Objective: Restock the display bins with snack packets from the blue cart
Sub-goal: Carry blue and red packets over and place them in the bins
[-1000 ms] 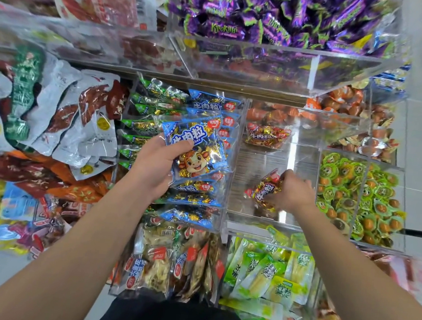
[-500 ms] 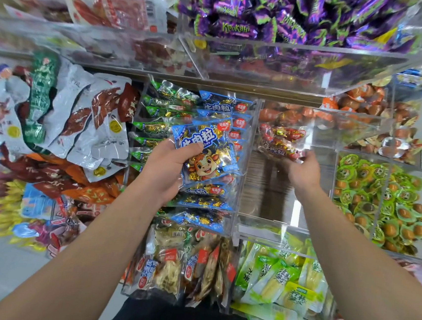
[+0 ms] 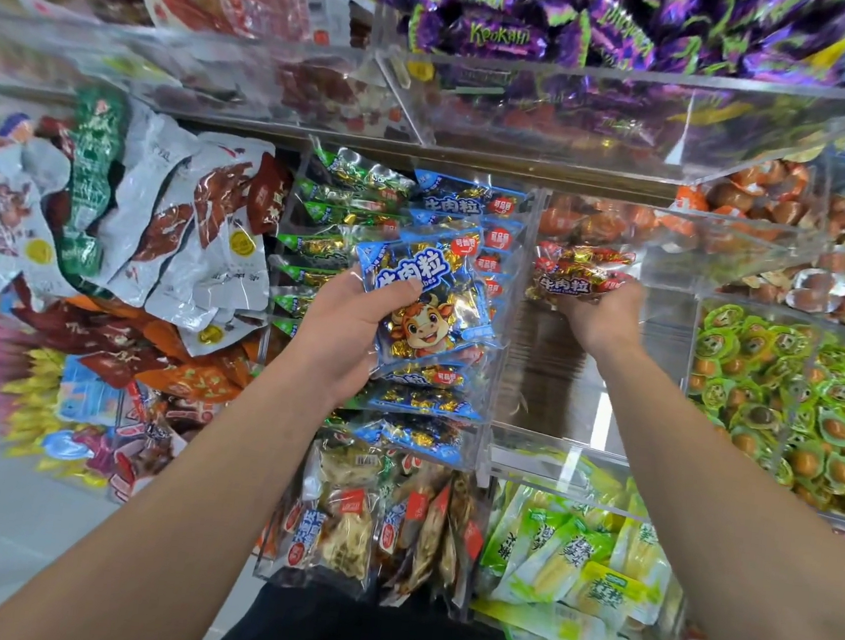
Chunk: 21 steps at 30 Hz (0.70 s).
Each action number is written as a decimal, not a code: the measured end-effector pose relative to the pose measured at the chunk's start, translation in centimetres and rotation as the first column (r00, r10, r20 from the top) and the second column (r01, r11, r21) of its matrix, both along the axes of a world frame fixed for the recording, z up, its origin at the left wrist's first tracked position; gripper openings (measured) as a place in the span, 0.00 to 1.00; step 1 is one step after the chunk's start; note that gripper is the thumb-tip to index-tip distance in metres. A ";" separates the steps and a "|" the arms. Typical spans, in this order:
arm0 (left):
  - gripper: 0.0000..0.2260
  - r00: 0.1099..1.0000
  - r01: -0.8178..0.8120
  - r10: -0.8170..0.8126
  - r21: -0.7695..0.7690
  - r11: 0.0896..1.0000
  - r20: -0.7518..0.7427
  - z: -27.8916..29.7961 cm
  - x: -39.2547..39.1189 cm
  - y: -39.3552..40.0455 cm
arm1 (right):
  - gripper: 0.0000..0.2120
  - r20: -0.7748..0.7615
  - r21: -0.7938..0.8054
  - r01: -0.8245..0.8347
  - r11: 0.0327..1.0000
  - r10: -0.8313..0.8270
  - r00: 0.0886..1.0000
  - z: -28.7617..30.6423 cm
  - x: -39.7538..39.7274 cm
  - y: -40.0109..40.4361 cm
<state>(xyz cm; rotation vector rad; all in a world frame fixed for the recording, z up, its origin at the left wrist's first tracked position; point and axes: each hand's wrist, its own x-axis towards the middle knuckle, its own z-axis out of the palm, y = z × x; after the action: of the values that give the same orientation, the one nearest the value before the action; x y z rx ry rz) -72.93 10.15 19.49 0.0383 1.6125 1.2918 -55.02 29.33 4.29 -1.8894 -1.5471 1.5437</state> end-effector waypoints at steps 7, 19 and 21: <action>0.05 1.000 -0.020 0.020 0.022 1.000 0.004 0.0 0.1 -0.3 | 0.38 0.055 0.042 0.008 0.999 -0.011 0.998 -0.1 1.0 0.3; 0.06 0.999 0.023 -0.021 0.054 0.998 -0.042 0.8 0.2 -0.5 | 0.17 -0.037 0.207 0.257 0.944 -0.255 0.966 5.6 3.3 -4.8; 0.10 0.992 0.099 -0.092 0.089 0.991 -0.085 1.4 0.4 -0.7 | 0.11 -0.221 0.176 0.232 0.957 -0.192 0.956 8.0 3.0 -6.8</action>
<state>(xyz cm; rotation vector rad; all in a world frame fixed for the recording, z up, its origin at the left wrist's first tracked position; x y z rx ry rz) -72.49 9.42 20.87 0.2252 1.5979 1.3045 -52.06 22.57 12.25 -1.6703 -1.3098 1.3807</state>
